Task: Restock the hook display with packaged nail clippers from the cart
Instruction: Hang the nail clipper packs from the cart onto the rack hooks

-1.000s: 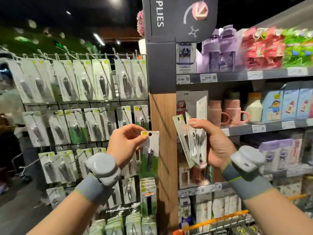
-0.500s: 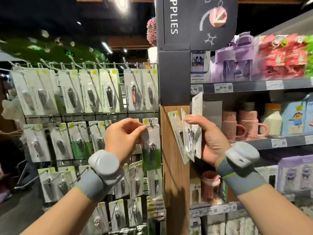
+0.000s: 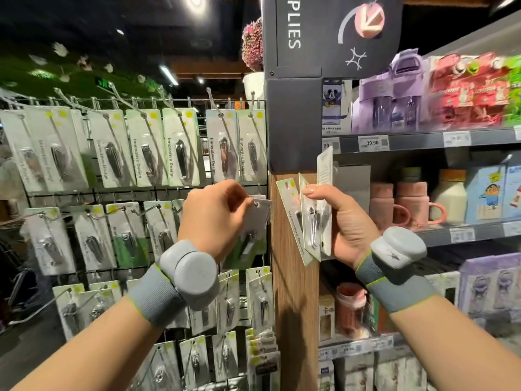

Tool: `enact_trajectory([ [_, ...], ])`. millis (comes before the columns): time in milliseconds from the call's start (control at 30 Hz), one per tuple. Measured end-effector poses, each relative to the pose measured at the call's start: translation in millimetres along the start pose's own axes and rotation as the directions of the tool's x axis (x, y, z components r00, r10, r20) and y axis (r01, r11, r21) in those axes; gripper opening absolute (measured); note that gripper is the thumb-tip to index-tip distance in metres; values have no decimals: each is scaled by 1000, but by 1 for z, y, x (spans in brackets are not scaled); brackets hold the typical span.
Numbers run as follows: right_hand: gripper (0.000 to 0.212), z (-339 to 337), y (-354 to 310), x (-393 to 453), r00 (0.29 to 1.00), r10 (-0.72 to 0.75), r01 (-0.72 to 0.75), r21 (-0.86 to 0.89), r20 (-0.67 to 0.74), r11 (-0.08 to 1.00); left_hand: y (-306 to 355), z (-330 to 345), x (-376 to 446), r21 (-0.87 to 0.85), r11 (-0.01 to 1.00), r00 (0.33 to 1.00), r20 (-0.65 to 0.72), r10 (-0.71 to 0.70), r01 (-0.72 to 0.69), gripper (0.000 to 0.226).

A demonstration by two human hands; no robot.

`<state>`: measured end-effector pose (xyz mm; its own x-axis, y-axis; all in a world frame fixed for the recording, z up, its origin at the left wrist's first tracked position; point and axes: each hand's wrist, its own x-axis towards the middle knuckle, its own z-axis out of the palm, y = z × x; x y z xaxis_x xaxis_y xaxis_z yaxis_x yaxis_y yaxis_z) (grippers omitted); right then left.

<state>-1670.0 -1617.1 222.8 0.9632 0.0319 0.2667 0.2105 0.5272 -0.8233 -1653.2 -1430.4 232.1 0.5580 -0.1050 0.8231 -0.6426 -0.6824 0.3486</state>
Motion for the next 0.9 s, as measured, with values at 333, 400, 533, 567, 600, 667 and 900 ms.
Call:
enact_trajectory([
  [333, 30, -3, 2, 5, 998, 45, -46, 11, 50, 999, 11, 2, 25, 474, 879, 982, 184, -46, -48, 18],
  [400, 33, -4, 2, 4, 997, 52, -53, 13, 53, 999, 9, 6, 32, 467, 884, 972, 207, -114, 5, 17],
  [533, 25, -4, 2, 1, 997, 55, -55, 10, 54, 998, 6, 7, 37, 451, 892, 957, 255, -137, 7, 12],
  [567, 21, -4, 1, 0, 997, 54, -55, 12, 59, 998, 6, 5, 36, 428, 904, 968, 233, -94, -15, 12],
  [600, 20, -4, 1, -1, 997, 52, -53, 17, 61, 998, 7, 4, 34, 395, 917, 982, 186, -23, -54, 15],
  [667, 22, -4, 2, 0, 998, 41, -41, 11, 46, 999, 17, 1, 29, 264, 955, 991, 51, 124, -133, 27],
  [900, 14, 2, 3, -8, 993, -1, -4, 44, 121, 999, 43, 8, 32, -87, 996, 966, 257, -12, 35, 22],
])
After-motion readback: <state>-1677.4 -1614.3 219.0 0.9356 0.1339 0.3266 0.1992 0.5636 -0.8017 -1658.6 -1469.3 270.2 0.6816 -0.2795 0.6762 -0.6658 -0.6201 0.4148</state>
